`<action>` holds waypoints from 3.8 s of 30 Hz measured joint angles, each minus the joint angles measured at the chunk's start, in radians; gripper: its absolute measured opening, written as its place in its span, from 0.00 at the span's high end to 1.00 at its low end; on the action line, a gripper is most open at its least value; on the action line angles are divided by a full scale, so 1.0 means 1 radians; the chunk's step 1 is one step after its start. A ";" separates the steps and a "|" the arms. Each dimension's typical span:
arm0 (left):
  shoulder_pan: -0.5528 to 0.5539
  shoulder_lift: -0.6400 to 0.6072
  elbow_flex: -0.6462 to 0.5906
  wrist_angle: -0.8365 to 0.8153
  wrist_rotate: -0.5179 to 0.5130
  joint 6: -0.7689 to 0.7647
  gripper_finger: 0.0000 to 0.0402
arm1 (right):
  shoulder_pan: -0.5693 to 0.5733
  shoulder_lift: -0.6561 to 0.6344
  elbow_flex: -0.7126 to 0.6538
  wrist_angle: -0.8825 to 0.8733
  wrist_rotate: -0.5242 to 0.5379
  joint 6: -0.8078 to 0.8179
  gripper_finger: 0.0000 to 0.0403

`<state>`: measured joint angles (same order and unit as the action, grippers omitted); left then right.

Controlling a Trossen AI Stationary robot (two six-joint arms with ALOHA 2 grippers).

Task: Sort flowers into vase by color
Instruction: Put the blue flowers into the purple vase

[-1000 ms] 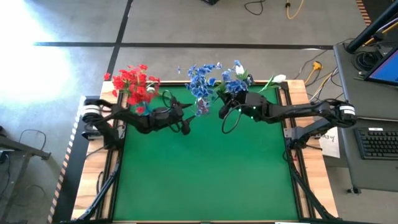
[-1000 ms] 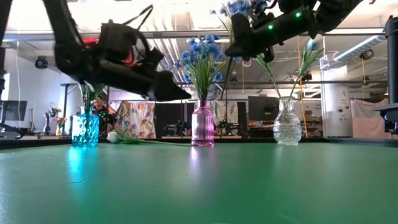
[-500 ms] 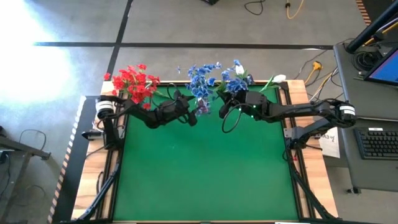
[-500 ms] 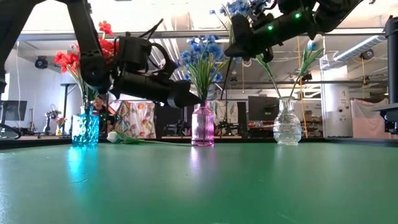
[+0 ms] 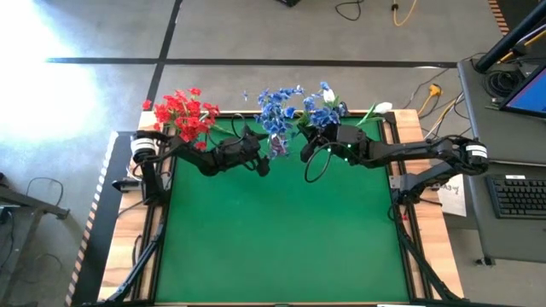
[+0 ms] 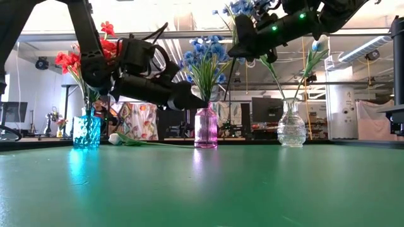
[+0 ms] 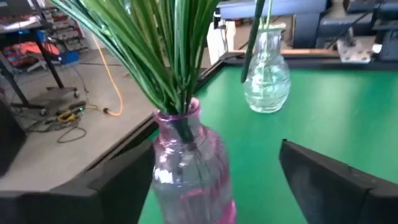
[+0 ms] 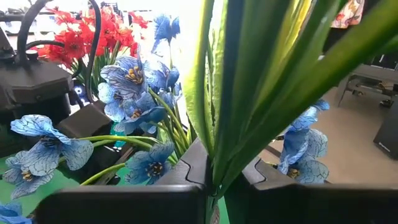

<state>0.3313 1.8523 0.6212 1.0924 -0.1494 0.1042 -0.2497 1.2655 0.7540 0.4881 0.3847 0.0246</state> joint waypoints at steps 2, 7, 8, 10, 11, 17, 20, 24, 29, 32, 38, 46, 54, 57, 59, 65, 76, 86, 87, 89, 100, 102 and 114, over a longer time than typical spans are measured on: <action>0.000 0.000 0.000 -0.009 -0.017 0.016 0.14 | 0.000 0.000 0.000 0.000 0.000 0.000 0.96; -0.005 0.000 0.001 -0.016 -0.024 0.004 0.06 | 0.000 0.000 0.000 0.000 0.000 0.000 0.96; -0.005 0.000 0.003 -0.018 -0.024 0.000 0.05 | 0.000 0.000 0.000 0.000 0.000 0.000 0.96; -0.005 0.000 0.005 -0.020 -0.024 -0.001 0.05 | 0.000 0.000 0.000 0.000 0.000 -0.002 0.96; -0.005 0.000 0.005 -0.021 -0.024 -0.002 0.05 | 0.000 0.000 0.000 0.000 0.000 -0.001 0.96; 0.006 0.018 0.015 -0.027 -0.024 -0.027 0.04 | 0.000 0.000 0.000 0.000 0.000 -0.013 0.96; 0.012 0.063 0.025 0.001 -0.025 -0.017 0.04 | 0.000 0.000 0.000 0.000 0.000 -0.019 0.96; 0.013 0.135 0.043 0.083 -0.026 -0.015 0.04 | 0.000 0.000 0.000 0.000 0.000 -0.024 0.96; 0.013 0.204 0.064 0.164 -0.069 -0.016 0.05 | 0.000 0.000 0.000 -0.004 0.000 -0.025 0.96; 0.014 0.227 0.078 0.177 -0.078 -0.016 0.05 | 0.000 0.000 0.000 -0.004 0.000 -0.025 0.96; 0.017 0.260 0.104 0.192 -0.079 -0.018 0.05 | -0.001 0.000 0.000 -0.005 0.000 -0.025 0.96; 0.028 0.299 0.140 0.207 -0.079 -0.017 0.05 | -0.001 0.000 0.000 -0.007 0.000 -0.025 0.96; 0.046 0.307 0.159 0.217 -0.079 -0.014 0.05 | -0.001 0.000 0.000 -0.011 0.000 -0.025 0.96; 0.047 0.307 0.164 0.217 -0.078 -0.012 0.05 | -0.001 0.000 0.000 -0.003 0.000 -0.026 0.96; 0.047 0.307 0.164 0.217 -0.077 -0.012 0.05 | -0.004 0.000 0.000 0.008 0.000 -0.027 0.96; 0.047 0.307 0.164 0.217 -0.077 -0.012 0.09 | -0.013 0.000 0.000 0.027 0.000 -0.039 0.96; 0.047 0.307 0.163 0.216 -0.076 -0.012 0.24 | -0.013 0.000 0.000 0.026 -0.035 -0.042 0.96; 0.047 0.307 0.163 0.213 -0.076 -0.013 0.31 | -0.013 0.000 0.000 0.071 -0.056 -0.041 0.96; 0.047 0.307 0.163 0.213 -0.076 -0.013 0.31 | -0.013 0.000 0.000 0.072 -0.056 -0.046 0.96; 0.047 0.306 0.163 0.208 -0.076 -0.014 0.31 | -0.013 0.001 0.000 0.081 -0.056 -0.050 0.96; 0.047 0.306 0.163 0.202 -0.076 -0.019 0.31 | -0.031 0.128 0.000 0.257 -0.044 -0.105 0.96; 0.047 0.306 0.163 0.202 -0.076 -0.019 0.31 | -0.034 0.144 0.000 0.290 -0.045 -0.106 0.96; 0.047 0.305 0.163 0.198 -0.076 -0.020 0.31 | -0.042 0.165 0.000 0.304 -0.046 -0.111 0.96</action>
<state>0.3779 2.1574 0.7837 1.2900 -0.2256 0.0845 -0.2916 1.4307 0.7536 0.7918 0.3391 -0.0868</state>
